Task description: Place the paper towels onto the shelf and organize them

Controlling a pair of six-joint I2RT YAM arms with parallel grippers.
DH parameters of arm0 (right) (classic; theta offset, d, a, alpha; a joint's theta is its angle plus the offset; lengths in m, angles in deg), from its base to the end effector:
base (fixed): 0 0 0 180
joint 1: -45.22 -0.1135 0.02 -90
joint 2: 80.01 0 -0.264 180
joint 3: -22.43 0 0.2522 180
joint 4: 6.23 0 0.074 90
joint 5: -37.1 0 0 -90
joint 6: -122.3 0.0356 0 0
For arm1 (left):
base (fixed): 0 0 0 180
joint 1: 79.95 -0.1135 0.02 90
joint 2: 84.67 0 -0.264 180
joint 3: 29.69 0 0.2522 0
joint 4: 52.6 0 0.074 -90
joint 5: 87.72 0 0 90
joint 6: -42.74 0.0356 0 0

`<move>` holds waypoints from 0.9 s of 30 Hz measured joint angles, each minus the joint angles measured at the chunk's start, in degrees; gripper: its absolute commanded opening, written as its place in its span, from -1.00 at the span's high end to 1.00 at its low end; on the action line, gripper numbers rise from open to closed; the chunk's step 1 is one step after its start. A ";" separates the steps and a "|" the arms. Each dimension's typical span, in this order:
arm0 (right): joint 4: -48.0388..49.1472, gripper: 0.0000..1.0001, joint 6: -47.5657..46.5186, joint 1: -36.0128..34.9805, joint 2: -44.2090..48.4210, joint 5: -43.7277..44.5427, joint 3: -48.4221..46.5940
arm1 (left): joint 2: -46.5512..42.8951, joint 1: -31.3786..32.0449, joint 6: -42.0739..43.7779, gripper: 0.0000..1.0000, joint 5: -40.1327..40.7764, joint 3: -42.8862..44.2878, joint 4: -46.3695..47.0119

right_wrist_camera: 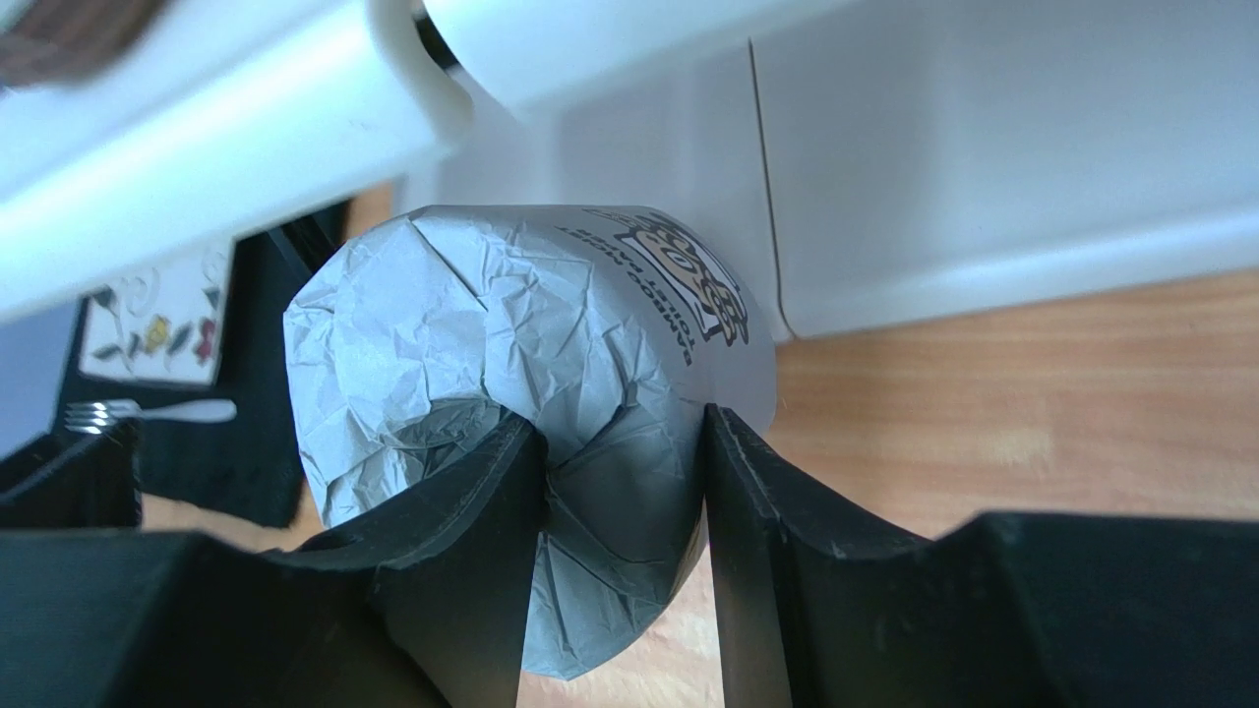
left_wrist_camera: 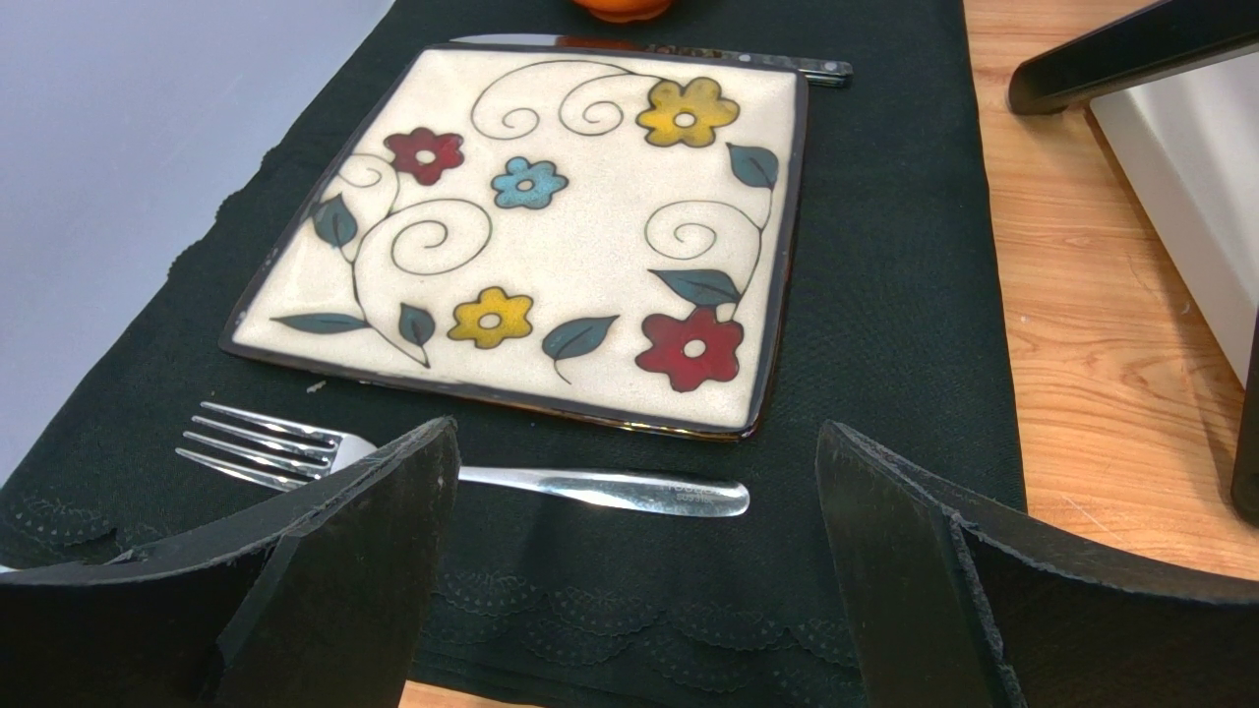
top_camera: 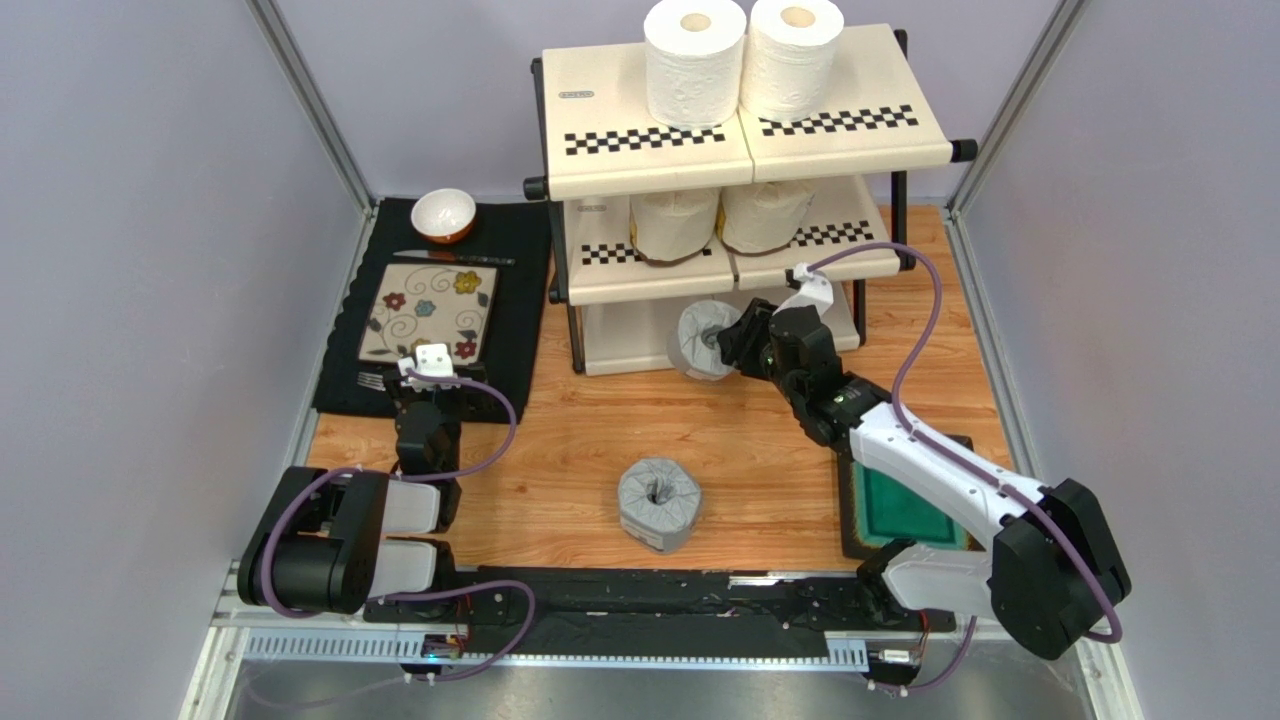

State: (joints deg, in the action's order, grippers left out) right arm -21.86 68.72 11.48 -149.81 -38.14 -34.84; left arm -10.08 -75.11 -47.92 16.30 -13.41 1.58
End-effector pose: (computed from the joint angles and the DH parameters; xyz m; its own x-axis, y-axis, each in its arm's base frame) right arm 0.2301 0.1428 0.2554 -0.5238 0.3405 -0.7808 -0.0489 0.9031 0.4267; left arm 0.1906 -0.0075 0.1456 -0.0699 -0.0053 -0.9975 -0.1597 0.9871 0.0060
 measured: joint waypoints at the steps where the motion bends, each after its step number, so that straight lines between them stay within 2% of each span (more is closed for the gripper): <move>1: 1.75 0.12 0.02 0.00 0.00 0.33 0.50 | 0.00 0.00 0.00 -0.98 0.00 0.00 0.00; 18: 23.39 0.15 2.19 0.00 -9.01 4.07 6.78 | 0.00 0.00 0.00 -0.98 0.02 0.00 0.00; 27: 32.46 0.13 2.56 0.00 -10.51 5.90 9.35 | 0.00 0.00 0.00 -0.98 0.02 0.00 0.00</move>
State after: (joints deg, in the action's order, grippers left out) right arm 10.60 71.28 11.48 -160.32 -32.23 -25.49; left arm -10.08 -75.11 -47.92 16.32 -13.41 1.58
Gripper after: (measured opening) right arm 0.436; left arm 0.992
